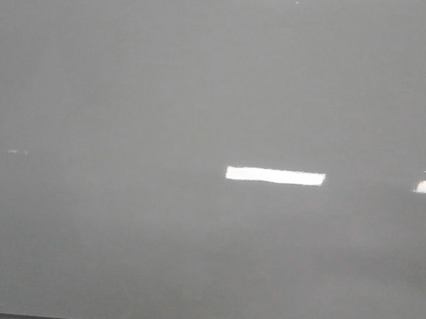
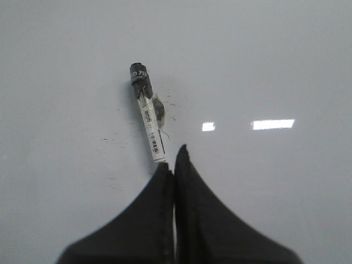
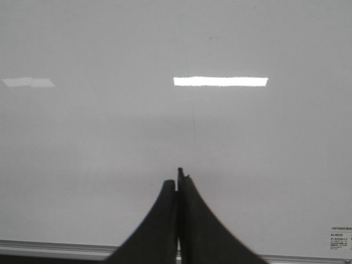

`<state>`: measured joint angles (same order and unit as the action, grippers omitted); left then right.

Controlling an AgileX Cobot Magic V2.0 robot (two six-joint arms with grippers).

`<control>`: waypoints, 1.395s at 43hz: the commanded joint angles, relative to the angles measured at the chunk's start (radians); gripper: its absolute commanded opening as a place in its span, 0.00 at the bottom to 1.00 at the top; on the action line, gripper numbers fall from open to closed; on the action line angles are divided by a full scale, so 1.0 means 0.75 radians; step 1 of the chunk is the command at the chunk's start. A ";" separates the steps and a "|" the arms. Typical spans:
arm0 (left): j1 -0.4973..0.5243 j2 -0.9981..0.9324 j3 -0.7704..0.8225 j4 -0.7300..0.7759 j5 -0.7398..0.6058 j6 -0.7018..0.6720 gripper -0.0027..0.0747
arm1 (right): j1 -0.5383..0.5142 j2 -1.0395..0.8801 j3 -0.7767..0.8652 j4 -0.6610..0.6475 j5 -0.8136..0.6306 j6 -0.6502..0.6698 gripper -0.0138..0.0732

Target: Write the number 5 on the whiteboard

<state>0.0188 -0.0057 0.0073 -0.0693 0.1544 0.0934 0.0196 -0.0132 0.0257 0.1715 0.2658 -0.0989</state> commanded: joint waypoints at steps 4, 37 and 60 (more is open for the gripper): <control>-0.001 -0.020 0.005 -0.013 -0.102 -0.003 0.01 | 0.000 -0.018 -0.018 -0.011 -0.096 -0.004 0.08; -0.001 -0.020 0.005 -0.013 -0.102 -0.003 0.01 | 0.000 -0.018 -0.018 -0.011 -0.096 -0.004 0.08; -0.001 -0.020 0.005 -0.013 -0.167 -0.003 0.01 | 0.000 -0.018 -0.018 -0.009 -0.146 -0.004 0.08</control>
<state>0.0188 -0.0057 0.0073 -0.0693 0.1486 0.0934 0.0196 -0.0132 0.0257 0.1715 0.2642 -0.0989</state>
